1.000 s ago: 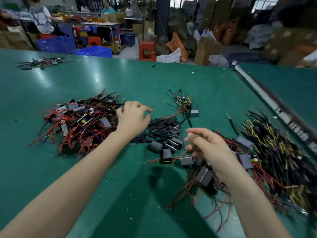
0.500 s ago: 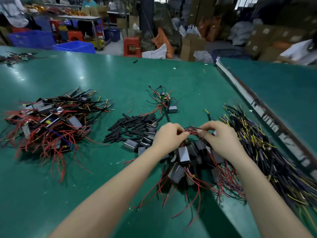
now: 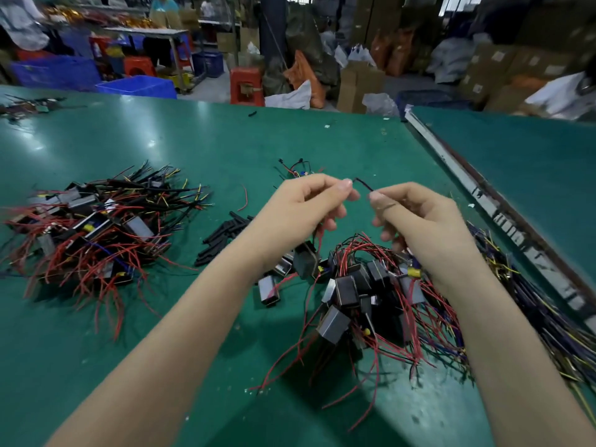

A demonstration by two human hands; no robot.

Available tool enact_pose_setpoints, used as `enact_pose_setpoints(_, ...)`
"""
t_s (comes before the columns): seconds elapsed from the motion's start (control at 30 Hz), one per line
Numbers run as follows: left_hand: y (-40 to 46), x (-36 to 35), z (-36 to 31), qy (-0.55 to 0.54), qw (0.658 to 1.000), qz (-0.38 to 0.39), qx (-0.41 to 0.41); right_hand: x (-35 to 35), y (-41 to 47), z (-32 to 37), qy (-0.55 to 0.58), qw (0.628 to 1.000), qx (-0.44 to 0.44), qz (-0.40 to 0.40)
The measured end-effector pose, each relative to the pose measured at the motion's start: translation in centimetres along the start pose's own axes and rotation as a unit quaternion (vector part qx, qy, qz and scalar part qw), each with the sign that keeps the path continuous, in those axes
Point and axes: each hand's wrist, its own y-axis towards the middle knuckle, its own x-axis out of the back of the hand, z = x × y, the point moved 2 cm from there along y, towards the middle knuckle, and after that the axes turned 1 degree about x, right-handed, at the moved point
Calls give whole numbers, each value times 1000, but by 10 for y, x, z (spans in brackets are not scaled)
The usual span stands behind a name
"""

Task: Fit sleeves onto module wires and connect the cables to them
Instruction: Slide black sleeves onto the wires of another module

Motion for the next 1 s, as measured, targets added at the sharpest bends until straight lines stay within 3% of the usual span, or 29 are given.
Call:
enact_pose_setpoints(0.13, -24, 34, 3, -21, 996, -42, 71, -22, -2, 9, -58, 995, 13, 78)
enact_pose_setpoints(0.23, -45, 60, 10, 24, 992, -40, 114, -35, -4, 12, -144, 979, 47, 134)
enact_pose_setpoints(0.4, -73, 72, 35, 36, 984, -62, 163, -76, -18, -10, -213, 952, 0, 221)
enact_pose_setpoints(0.5, -88, 63, 47, -16, 976, -59, 208, -94, -34, -24, -264, 951, 60, 146)
enact_pose_setpoints(0.63, -103, 50, 42, -145, 963, -79, 211, -100, -55, -23, -144, 983, 101, 43)
enact_pose_setpoints(0.83, -117, 41, 13, -205, 967, -112, 102, -95, -81, 6, -105, 971, 195, -88)
enact_pose_setpoints(1.0, -125, 29, 4, -196, 972, -127, 40, -99, -99, 17, -59, 974, 189, -105)
